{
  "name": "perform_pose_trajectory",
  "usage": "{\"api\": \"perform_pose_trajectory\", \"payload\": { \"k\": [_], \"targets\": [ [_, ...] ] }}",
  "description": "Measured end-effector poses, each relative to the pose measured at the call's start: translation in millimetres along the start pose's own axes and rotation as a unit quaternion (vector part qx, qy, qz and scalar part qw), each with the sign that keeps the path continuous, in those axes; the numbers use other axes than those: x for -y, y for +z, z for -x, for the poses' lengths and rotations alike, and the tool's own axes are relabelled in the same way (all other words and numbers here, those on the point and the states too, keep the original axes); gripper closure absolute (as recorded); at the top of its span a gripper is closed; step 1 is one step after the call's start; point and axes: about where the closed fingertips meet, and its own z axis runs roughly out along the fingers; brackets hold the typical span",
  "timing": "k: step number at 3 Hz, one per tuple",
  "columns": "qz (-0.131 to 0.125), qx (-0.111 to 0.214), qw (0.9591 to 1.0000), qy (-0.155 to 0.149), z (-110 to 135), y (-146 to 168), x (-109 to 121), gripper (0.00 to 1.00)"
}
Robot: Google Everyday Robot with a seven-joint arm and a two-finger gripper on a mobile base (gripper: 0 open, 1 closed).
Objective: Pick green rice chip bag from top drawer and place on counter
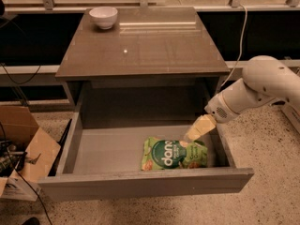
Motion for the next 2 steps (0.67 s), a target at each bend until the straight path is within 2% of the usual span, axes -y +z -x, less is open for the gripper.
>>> {"api": "perform_pose_trajectory", "payload": {
  "k": [1,2],
  "targets": [
    [0.022,-0.022,0.9990,0.032,-18,21,-6,0.00],
    [0.050,-0.033,0.9960,0.066,-38,39,-14,0.00]
  ]
}}
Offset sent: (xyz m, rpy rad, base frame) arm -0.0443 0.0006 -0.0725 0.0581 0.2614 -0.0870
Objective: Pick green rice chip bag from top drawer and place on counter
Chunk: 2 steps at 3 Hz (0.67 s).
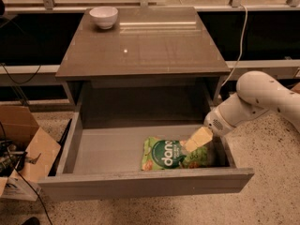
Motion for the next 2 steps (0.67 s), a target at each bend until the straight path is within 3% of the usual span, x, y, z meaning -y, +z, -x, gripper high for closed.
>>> {"api": "perform_pose_trajectory", "payload": {
  "k": [1,2],
  "targets": [
    [0.024,-0.020,0.9988,0.036,-25,19,-2,0.00],
    [0.041,-0.028,0.9969,0.061,-36,36,-3,0.19]
  ]
}}
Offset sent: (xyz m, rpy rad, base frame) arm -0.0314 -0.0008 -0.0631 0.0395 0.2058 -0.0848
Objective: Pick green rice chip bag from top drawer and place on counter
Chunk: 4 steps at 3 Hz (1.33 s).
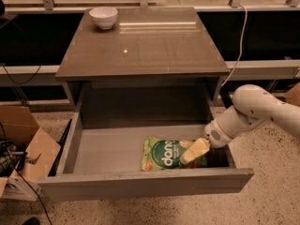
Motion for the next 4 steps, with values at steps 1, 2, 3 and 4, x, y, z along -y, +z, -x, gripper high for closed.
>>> {"api": "perform_pose_trajectory", "payload": {
  "k": [1,2,3,4],
  "targets": [
    [0.003,0.000,1.0000,0.004,0,2,-1,0.42],
    [0.003,0.000,1.0000,0.004,1,1,-2,0.66],
    [-0.012,0.015,0.9998,-0.004,11,-15,-9,0.89],
    [-0.051,0.043,0.9975,-0.022,26,-50,-17,1.00]
  ]
}}
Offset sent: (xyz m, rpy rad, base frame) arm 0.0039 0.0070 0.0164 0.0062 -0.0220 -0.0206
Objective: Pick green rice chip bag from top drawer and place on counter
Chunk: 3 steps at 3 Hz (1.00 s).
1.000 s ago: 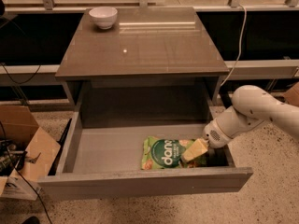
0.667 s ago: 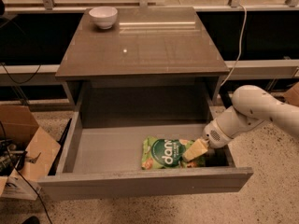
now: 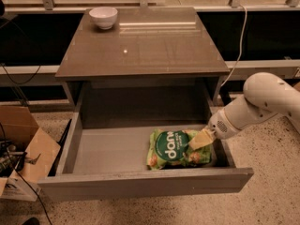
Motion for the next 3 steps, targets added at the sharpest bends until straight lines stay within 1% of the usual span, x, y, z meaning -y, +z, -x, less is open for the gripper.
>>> {"api": "perform_pose_trajectory", "payload": {
  "k": [1,2,3],
  "targets": [
    [-0.040,0.024,0.9987,-0.021,16,-37,-1,1.00],
    [-0.090,0.056,0.9934,-0.045,42,-82,4,1.00],
    [-0.132,0.098,0.9831,-0.081,87,-131,13,1.00]
  ]
}}
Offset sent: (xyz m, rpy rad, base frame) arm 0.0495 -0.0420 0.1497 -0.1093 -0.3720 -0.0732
